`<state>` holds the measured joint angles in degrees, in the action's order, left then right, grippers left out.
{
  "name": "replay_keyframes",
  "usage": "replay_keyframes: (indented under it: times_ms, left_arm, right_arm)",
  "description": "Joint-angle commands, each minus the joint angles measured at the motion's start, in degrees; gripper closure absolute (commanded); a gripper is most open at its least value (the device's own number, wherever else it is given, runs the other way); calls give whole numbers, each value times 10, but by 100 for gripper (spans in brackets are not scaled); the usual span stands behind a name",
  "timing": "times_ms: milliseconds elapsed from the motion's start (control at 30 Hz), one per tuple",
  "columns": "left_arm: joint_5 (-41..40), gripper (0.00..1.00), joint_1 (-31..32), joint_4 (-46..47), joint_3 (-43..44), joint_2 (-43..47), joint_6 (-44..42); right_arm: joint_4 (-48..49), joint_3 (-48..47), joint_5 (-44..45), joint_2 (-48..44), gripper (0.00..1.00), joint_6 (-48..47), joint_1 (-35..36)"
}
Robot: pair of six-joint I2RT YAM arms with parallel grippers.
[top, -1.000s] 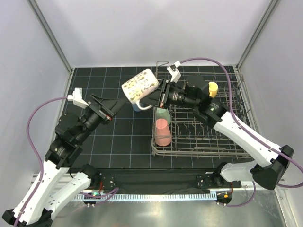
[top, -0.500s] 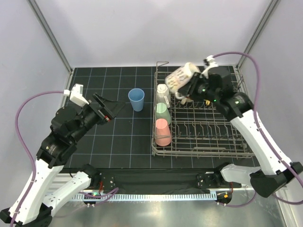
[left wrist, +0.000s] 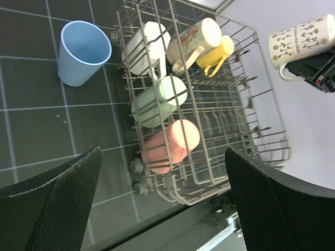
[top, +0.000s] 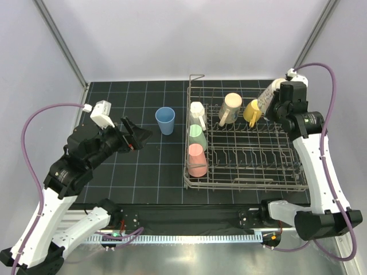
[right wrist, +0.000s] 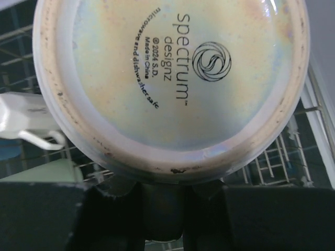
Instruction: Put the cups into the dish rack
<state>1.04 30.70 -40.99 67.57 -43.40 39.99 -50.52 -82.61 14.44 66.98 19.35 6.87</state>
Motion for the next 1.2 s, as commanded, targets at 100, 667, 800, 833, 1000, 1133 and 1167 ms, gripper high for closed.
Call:
replay_keyframes:
  times_ms: [100, 667, 800, 833, 1000, 1133, 1167]
  left_arm:
    - [-29, 4, 2, -24, 22, 1, -90]
    - [-75, 2, 2, -56, 60, -26, -165]
    - [-78, 2, 2, -55, 68, -34, -173]
    - [-76, 2, 2, -57, 70, -38, -173]
    - [-76, 2, 2, -63, 77, -44, -173]
    - [-81, 2, 2, -71, 85, -46, -172]
    - [-79, 2, 2, -73, 85, -48, -170]
  right_arm:
    - [82, 42, 19, 28, 96, -36, -79]
    - [139, 125, 29, 87, 96, -32, -102]
    - [161, 141, 23, 101, 96, -29, -105]
    - [162, 141, 20, 105, 96, -28, -105]
    - [181, 168, 26, 117, 96, -25, -105]
    - [198, 184, 22, 133, 96, -20, -105]
    - [198, 184, 20, 138, 96, -19, -105]
